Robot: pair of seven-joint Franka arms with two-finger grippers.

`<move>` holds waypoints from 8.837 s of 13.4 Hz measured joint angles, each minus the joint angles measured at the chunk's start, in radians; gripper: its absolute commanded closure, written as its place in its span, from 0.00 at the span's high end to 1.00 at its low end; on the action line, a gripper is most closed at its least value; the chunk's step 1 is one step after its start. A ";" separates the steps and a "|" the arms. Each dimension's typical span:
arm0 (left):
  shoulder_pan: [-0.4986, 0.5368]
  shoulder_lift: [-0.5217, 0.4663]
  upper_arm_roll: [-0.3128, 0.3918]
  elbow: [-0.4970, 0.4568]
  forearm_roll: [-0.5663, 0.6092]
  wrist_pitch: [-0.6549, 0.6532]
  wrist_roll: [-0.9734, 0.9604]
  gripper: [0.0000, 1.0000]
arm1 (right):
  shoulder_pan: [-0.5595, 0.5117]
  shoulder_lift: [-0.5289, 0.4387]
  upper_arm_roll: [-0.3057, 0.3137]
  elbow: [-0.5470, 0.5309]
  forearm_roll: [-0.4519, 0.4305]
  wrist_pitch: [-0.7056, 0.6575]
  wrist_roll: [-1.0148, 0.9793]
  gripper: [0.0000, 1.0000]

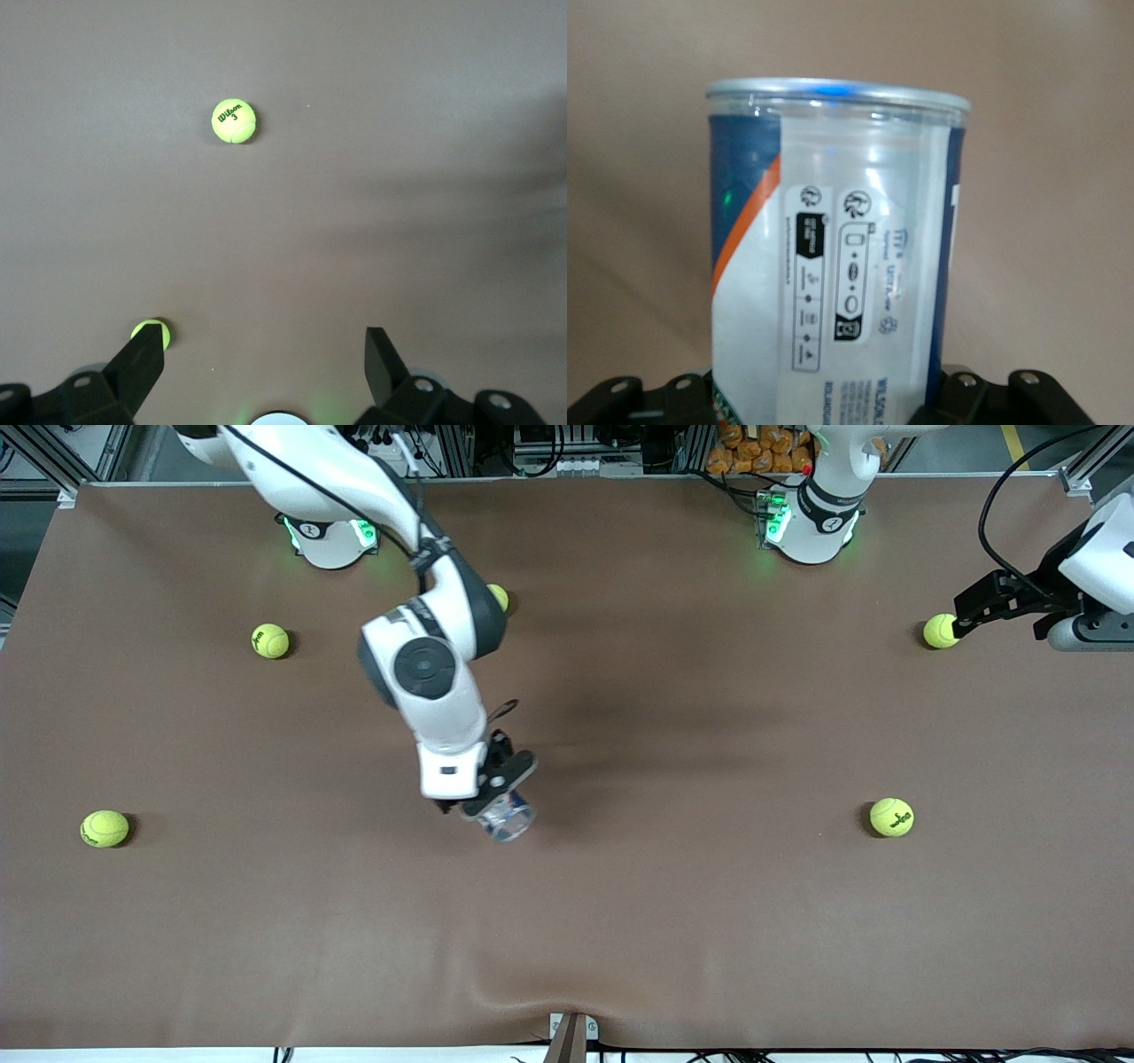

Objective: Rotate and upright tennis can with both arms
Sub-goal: 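Lift the can with the right gripper and carry it to mid-table, then lower the can onto the table while the left gripper reaches its lid end, then grasp the can's lid end with the left gripper while the right gripper withdraws, then lift and rotate the can upright with the left gripper, then set the can upright on the table and open the left gripper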

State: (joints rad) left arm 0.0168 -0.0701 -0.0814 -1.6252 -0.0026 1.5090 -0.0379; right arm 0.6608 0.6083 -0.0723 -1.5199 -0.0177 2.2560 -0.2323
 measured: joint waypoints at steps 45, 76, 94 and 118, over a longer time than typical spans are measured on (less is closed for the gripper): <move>-0.100 0.759 -0.019 -0.085 -1.399 0.388 0.501 0.94 | -0.185 -0.024 -0.008 0.177 0.005 -0.051 -0.149 1.00; -0.364 0.933 -0.017 0.167 -1.573 0.663 0.539 0.00 | -0.664 -0.625 -0.040 -0.018 0.035 -0.857 0.196 1.00; -0.690 0.659 0.001 0.255 -0.148 0.789 -0.564 0.00 | -0.678 -0.632 -0.032 0.037 0.044 -0.902 0.260 1.00; -0.884 0.632 0.165 0.375 -0.012 0.481 -0.436 1.00 | -0.680 -0.622 -0.029 0.046 0.048 -0.883 0.261 1.00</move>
State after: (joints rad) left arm -0.8668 0.5621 0.0834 -1.2500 -0.0145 1.9905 -0.4738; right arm -0.0192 -0.0140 -0.1008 -1.4744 0.0301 1.3726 0.0282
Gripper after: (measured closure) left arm 0.000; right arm 0.000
